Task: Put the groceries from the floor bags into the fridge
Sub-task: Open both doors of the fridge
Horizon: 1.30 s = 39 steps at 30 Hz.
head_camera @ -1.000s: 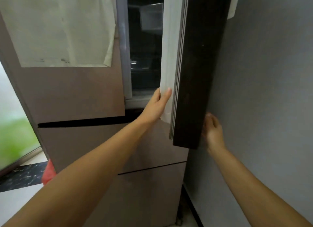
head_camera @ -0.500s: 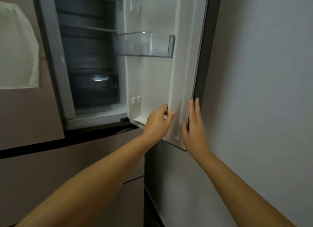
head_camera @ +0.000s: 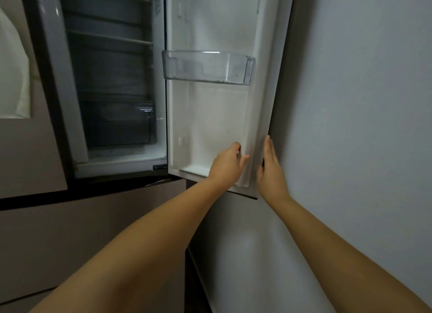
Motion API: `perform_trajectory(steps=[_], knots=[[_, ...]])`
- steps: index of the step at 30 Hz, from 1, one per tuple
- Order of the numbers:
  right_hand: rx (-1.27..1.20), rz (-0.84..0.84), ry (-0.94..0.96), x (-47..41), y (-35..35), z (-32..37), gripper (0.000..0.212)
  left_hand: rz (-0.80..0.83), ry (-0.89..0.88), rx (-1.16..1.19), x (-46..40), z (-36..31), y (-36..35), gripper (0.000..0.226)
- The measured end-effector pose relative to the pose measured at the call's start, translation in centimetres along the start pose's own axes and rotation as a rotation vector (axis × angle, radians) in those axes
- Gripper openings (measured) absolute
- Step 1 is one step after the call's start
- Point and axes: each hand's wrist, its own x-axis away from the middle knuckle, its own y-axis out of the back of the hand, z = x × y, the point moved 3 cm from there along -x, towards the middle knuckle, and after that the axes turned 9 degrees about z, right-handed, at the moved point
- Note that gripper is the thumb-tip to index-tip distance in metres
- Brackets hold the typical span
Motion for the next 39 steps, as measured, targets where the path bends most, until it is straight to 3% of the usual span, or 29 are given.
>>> perform_trajectory(steps=[5, 7, 9, 11, 15, 17, 21, 25, 30, 35, 39], knots=[[-0.005, 0.029, 0.024, -0.8, 0.6, -0.9, 0.071, 0.001, 0.033, 0.035, -1.0, 0.2, -0.9, 0.030], [-0.033, -0.050, 0.050, -0.6, 0.8, 0.1, 0.066, 0.074, 0.038, 0.167, -0.9, 1.2, -1.0, 0.038], [-0.033, -0.193, 0.164, -0.3, 0.8, 2.2, 0.062, 0.127, 0.032, 0.316, 0.4, 2.9, -0.8, 0.045], [-0.012, -0.281, 0.355, -0.2, -0.1, 4.8, 0.056, 0.078, 0.071, 0.458, 2.7, 5.8, 0.1, 0.041], [-0.015, -0.173, 0.669, -0.6, -4.9, 10.2, 0.038, -0.058, 0.378, 0.678, 7.9, 14.6, 3.9, 0.026], [-0.077, -0.028, 0.713, -1.3, -8.6, 12.9, 0.033, -0.248, 0.567, 0.867, 10.0, 19.7, 6.8, 0.028], [-0.199, 0.204, 0.610, -4.4, -17.5, 17.8, 0.026, -0.641, 0.804, 1.295, 14.1, 27.9, 14.2, 0.043], [-0.324, 0.429, 0.479, -7.5, -25.8, 24.4, 0.037, -0.897, 0.786, 1.419, 16.4, 32.9, 21.6, 0.057], [-0.495, 0.498, 0.392, -8.9, -31.8, 31.3, 0.057, -0.894, 0.738, 1.553, 15.9, 34.8, 22.9, 0.069], [-0.588, 0.515, 0.291, -9.6, -34.2, 31.4, 0.056, -0.934, 0.600, 1.744, 15.4, 34.5, 21.9, 0.082], [-0.621, 0.545, 0.292, -9.1, -34.0, 31.5, 0.061, -0.988, 0.582, 1.725, 15.6, 33.9, 22.0, 0.077]])
